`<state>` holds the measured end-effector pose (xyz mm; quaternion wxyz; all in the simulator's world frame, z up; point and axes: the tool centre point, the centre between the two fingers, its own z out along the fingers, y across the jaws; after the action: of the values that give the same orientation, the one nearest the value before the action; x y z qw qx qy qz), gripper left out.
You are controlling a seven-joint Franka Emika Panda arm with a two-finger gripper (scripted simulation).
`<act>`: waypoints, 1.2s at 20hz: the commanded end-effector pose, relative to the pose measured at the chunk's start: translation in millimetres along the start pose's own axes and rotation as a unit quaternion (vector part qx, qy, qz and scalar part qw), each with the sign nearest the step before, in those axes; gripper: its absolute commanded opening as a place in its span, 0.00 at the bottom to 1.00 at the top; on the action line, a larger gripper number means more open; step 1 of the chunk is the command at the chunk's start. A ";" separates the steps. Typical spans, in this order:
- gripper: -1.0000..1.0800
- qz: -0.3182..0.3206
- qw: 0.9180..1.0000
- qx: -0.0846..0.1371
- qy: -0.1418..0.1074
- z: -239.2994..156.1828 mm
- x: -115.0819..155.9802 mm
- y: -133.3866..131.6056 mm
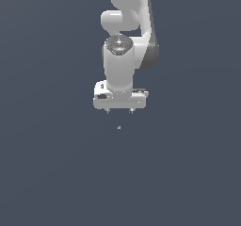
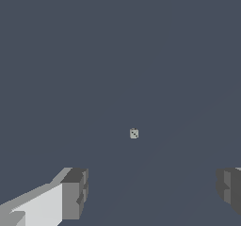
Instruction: Pick up the object and move it to a goal position.
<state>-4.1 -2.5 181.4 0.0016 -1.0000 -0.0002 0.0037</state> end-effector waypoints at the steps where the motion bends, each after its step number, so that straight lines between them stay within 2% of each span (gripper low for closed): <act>1: 0.96 0.000 1.000 0.000 0.000 0.0 0.0 0.0; 12: 0.96 -0.006 1.000 -0.002 -0.024 1.5 -12.9 4.5; 18: 0.96 -0.007 1.000 -0.002 -0.021 5.7 -11.6 4.4; 24: 0.96 -0.013 1.000 -0.002 -0.016 30.2 -8.8 5.1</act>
<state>-13.5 -7.3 158.8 -0.0001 -0.9997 -0.0114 0.0212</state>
